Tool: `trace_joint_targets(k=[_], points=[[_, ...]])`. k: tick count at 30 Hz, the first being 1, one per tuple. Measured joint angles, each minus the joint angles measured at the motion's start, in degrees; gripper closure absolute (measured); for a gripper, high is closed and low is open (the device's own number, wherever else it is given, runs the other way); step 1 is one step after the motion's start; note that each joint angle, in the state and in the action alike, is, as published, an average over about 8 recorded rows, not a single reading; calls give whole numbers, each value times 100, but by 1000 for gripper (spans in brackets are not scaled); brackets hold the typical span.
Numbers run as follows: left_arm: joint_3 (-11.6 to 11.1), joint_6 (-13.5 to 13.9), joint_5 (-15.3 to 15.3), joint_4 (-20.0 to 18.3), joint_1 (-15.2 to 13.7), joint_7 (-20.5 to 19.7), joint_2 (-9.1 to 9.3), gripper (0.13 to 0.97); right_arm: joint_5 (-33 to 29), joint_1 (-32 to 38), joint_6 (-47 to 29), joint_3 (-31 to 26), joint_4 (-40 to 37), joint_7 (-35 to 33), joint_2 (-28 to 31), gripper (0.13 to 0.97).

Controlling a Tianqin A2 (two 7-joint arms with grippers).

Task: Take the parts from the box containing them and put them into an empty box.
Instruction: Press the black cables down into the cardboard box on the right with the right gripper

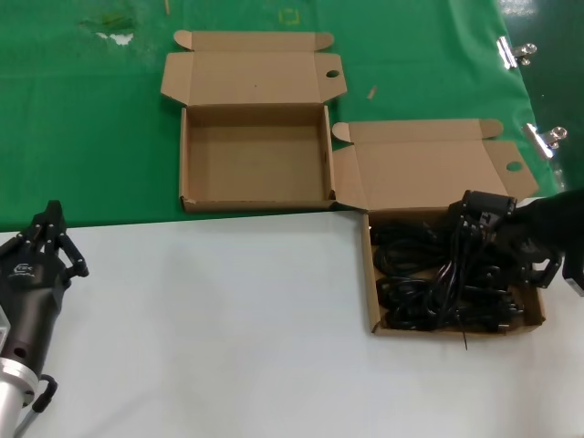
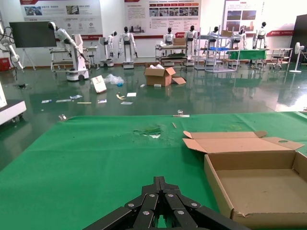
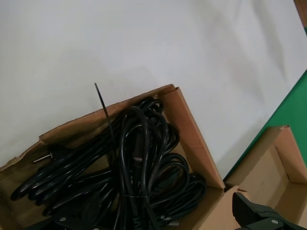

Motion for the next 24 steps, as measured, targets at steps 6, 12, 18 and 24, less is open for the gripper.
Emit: trace_joint_targets(k=[6, 12, 18, 24], points=[[0, 0, 0, 0, 0, 0, 0, 957, -94, 115, 45, -45, -297, -146, -113, 142], [0, 0, 0, 0, 0, 0, 0, 957, -143, 168, 76, -57, -515, -239, -194, 146], [0, 0, 0, 0, 0, 0, 0, 957, -149, 130, 82, -44, -562, -261, -217, 208], [0, 0, 0, 0, 0, 0, 0, 957, -143, 86, 85, -23, -515, -232, -213, 284]])
